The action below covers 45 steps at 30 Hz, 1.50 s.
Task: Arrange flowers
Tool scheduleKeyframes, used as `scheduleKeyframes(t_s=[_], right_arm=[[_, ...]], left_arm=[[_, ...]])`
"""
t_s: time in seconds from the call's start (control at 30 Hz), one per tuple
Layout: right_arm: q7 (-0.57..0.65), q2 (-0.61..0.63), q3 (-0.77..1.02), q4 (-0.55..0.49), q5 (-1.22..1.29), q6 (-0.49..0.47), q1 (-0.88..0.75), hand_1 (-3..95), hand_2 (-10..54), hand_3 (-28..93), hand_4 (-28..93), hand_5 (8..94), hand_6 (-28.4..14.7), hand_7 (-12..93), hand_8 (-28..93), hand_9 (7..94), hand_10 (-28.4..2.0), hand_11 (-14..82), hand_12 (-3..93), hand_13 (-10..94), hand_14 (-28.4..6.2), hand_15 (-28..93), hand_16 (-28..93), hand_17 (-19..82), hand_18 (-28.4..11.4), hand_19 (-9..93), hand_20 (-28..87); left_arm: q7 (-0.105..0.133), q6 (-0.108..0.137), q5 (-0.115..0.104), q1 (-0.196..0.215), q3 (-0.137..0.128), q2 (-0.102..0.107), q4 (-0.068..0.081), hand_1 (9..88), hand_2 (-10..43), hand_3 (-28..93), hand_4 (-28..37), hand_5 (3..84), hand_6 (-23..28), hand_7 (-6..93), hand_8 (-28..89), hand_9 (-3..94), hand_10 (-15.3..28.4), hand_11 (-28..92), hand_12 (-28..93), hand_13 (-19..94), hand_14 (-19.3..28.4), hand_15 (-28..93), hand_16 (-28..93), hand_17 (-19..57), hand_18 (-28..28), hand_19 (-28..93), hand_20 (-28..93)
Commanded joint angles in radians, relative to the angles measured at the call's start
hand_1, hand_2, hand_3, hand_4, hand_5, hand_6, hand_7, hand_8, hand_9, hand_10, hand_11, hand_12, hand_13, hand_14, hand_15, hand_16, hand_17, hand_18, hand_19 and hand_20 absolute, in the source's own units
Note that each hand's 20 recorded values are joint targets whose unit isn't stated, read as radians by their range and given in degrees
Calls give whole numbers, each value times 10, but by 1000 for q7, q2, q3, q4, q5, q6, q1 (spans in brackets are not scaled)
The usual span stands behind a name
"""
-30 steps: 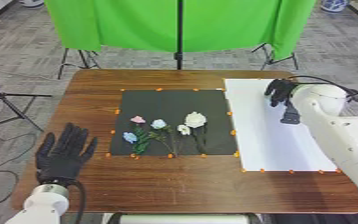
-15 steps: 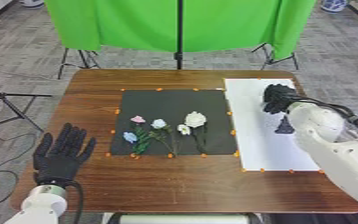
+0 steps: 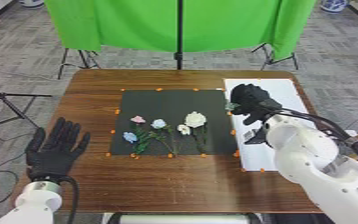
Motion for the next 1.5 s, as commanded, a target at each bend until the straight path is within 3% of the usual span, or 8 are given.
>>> scheduleKeyframes(t_s=[0.03,0.17,0.67,0.73,0.83,0.93,1.0,1.5], right_arm=[[25,-77,-74,-9,-22,49,-22,627,-95,673,-283,650,-2,485,98,728,-111,197,509,646,-54,507,436,427,-163,843,347],[30,-67,-95,2,-29,55,-22,626,-95,678,-283,641,-4,471,96,725,-111,198,510,643,-56,513,435,425,-166,846,346],[62,-44,-120,29,-79,79,-49,622,-95,681,-283,599,-26,332,26,695,-117,192,477,619,-60,529,413,414,-172,854,332],[41,-47,-109,32,-63,63,-57,622,-95,681,-283,592,-23,279,-10,691,-118,183,463,614,-61,529,410,411,-172,854,329],[12,-51,-91,35,-45,26,-66,619,-95,683,-283,550,-26,241,-127,668,-116,162,442,588,-62,530,405,387,-172,838,320],[14,-52,-85,35,-51,26,-76,615,-95,685,-283,538,-30,226,-128,657,-119,166,423,582,-61,529,397,379,-173,830,319],[12,-56,-83,39,-49,25,-80,615,-95,685,-283,535,-32,215,-125,651,-120,180,408,580,-60,529,395,377,-174,828,320],[15,-55,-61,30,-11,62,-117,438,-95,761,-283,386,-89,114,-95,541,-173,260,212,529,-135,554,215,308,-201,756,261]], left_arm=[[4,-45,7,2,11,3,9,273,150,754,-283,454,68,226,-117,421,147,345,132,331,144,488,-84,-46,142,397,165],[8,-19,4,8,4,-3,0,275,148,749,-283,454,68,222,-115,421,147,342,134,332,144,484,-82,-46,142,394,167],[-13,-9,11,23,-5,-14,-7,276,171,736,-283,458,68,222,-115,425,147,341,134,334,147,485,-81,-46,144,395,172],[-11,35,40,23,-8,-17,-8,275,172,737,-283,458,68,223,-115,424,148,340,133,334,146,486,-82,-46,144,396,172],[0,14,20,32,-22,-24,-9,277,172,738,-283,449,68,225,-116,414,146,344,134,332,145,486,-82,-47,144,397,172],[4,26,27,34,-21,-22,-10,278,173,737,-283,448,68,229,-117,415,147,347,133,332,146,488,-83,-47,143,398,172],[0,67,45,36,-22,-26,-18,277,173,738,-283,450,68,230,-118,416,147,349,133,332,145,488,-83,-47,143,399,172],[-49,52,24,0,-13,-40,-8,285,162,739,-283,458,75,229,-119,421,155,355,128,331,158,489,-87,-47,154,407,170]])
